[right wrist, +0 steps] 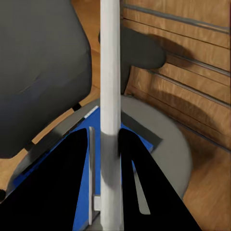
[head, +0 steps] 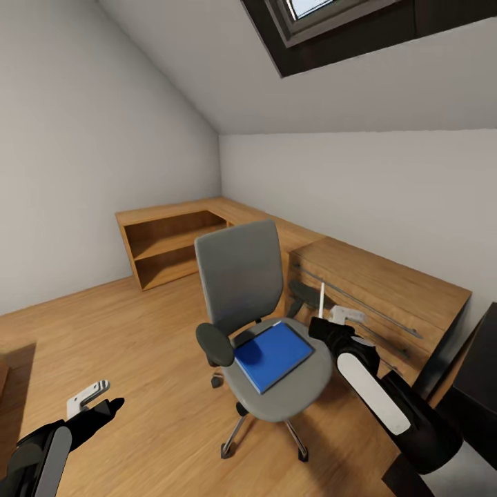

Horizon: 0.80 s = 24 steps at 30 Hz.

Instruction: In the bedroom, organize the workspace by keeping the computer under the desk, ensuring the monitor is on the desk, placing the keyboard on the desk next to the monitor, placing the mouse on the desk next to the keyboard, moving the folder from the swivel chair onto the desk next to the mouse, stacking the notebook on top of the folder with the pen on top of the notebook, and positioning the swivel chair next to the desk.

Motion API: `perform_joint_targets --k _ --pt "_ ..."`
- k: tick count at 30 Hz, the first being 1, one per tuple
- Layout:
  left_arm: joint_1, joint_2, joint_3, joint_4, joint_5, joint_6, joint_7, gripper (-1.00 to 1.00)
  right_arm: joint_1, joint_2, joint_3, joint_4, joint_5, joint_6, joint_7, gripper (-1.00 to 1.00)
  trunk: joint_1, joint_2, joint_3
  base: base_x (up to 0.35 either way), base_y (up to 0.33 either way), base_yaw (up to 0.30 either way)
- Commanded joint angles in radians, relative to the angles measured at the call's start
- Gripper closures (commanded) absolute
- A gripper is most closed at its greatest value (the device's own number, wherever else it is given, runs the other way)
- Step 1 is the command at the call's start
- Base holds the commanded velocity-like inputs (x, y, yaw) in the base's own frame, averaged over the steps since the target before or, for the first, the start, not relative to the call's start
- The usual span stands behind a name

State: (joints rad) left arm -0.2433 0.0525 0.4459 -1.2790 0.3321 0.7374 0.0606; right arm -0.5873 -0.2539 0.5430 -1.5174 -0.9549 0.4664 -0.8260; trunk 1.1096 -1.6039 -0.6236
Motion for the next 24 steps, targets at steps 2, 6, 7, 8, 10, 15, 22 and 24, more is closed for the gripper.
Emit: perform_joint_targets --k 2,6,7,8,10,15,22,24 --pt "-0.001 0.001 0.0 -0.001 0.011 0.005 0.006 -1.0 0.009 -0.007 0.003 -0.028 -0.013 0.004 -0.022 1.0 -0.008 0.014 0.005 0.0 0.0 0.0" --pt "-0.001 0.001 0.0 0.0 0.011 0.005 0.006 -1.0 0.014 -0.01 0.003 -0.042 -0.016 0.004 -0.03 1.0 -0.023 0.042 0.018 0.0 0.0 0.0" --pt "-0.001 0.001 0.0 0.0 0.011 0.005 0.005 -1.0 0.015 -0.01 0.004 -0.043 -0.016 0.004 -0.031 1.0 -0.027 0.049 0.021 0.0 0.0 0.0" --pt "-0.001 0.001 0.0 0.0 0.011 0.005 0.005 -1.0 0.015 -0.011 0.004 -0.044 -0.017 0.004 -0.032 1.0 -0.031 0.056 0.024 0.0 0.0 0.0" --pt "-0.001 0.002 0.0 0.007 0.011 0.005 0.005 -1.0 0.016 -0.01 0.003 -0.049 -0.016 0.003 -0.04 1.0 -0.038 0.07 0.03 0.0 0.0 0.0" --pt "-0.001 0.004 0.0 0.011 0.01 0.005 0.005 -1.0 0.017 -0.006 0.005 -0.05 -0.015 0.0 -0.065 1.0 -0.058 0.105 0.046 0.0 0.0 0.0" --pt "-0.001 0.008 0.007 0.148 0.008 -0.004 0.024 -1.0 0.017 -0.004 0.005 -0.05 -0.012 -0.006 -0.086 1.0 -0.084 0.154 0.068 0.0 0.0 0.0" --pt "-0.001 0.013 0.008 0.191 0.008 -0.022 0.036 -1.0 0.017 -0.004 0.005 -0.05 -0.012 -0.006 -0.086 1.0 -0.092 0.168 0.074 0.0 0.0 0.0"
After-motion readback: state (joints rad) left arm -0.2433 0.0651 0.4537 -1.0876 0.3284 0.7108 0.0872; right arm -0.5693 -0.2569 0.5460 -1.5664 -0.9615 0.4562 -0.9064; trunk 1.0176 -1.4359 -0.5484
